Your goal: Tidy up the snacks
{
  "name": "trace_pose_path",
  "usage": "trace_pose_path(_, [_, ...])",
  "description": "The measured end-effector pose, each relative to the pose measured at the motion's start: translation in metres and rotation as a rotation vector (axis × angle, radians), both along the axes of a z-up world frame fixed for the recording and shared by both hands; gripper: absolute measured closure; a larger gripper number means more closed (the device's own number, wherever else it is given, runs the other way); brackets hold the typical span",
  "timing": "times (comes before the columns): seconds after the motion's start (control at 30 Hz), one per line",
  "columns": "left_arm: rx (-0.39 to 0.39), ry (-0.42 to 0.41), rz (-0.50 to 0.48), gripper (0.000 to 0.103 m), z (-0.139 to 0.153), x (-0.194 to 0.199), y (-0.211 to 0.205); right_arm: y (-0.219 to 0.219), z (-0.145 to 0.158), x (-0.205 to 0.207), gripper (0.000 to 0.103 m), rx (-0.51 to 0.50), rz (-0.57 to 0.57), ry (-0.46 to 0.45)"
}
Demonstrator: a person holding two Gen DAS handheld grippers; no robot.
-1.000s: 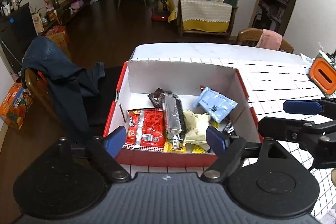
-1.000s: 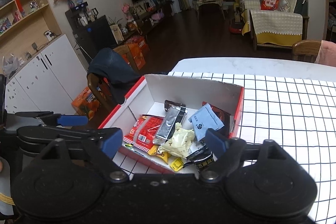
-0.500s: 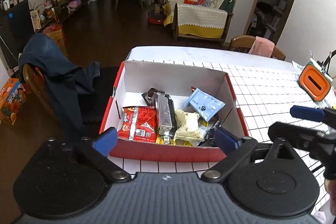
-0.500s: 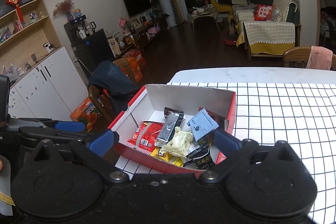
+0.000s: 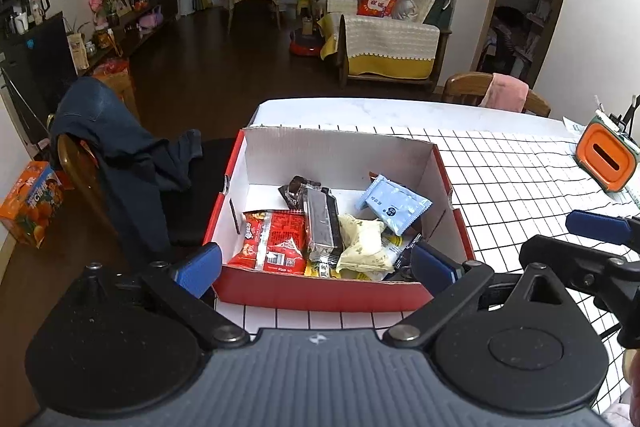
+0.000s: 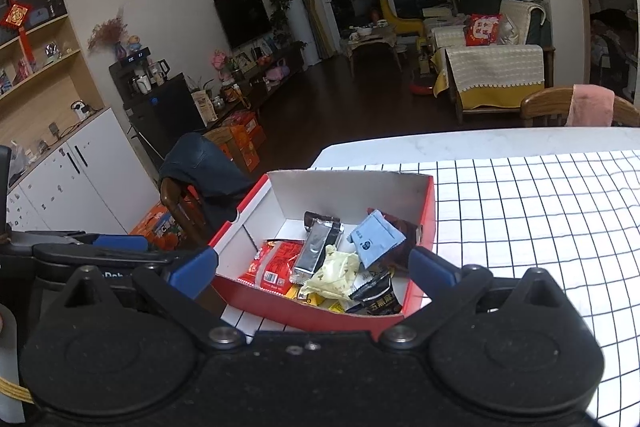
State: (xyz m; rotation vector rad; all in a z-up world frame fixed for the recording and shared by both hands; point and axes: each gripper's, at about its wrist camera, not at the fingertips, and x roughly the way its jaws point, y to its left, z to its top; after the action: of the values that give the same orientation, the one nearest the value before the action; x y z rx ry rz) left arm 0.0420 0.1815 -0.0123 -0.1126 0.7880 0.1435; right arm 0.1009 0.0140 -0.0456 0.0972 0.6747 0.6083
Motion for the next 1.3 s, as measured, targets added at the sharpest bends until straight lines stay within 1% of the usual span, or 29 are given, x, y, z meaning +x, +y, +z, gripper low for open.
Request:
trace_pose_path(0.27, [0.017,0.002,0.002,0.001,0.0010,-0.0015,-0.0048,-0.0045,-0.0028,0.0008,0.000,0.019,-0.025,0.012])
trace_pose_path(0.4, [0.027,0.000,0.003,0.002,0.0013,-0.0013,-0.0068,-0.0040,-0.0027,-0.0008,0.000,0.015,-0.041,0.002])
trace_pose_path(1.0, [-0.016,0.005,0.015,0.002,-0.0026,-0.0026,-0.0085,-0.0044,-0.0032,-0.0040,0.000,0.018,-0.052,-0.005])
trace_pose_path(1.3, [-0.016,0.007,0.015,0.002,-0.0028,-0.0027,-0.0085,-0.0057,-0.0029,-0.0040,0.000,0.021,-0.056,-0.001])
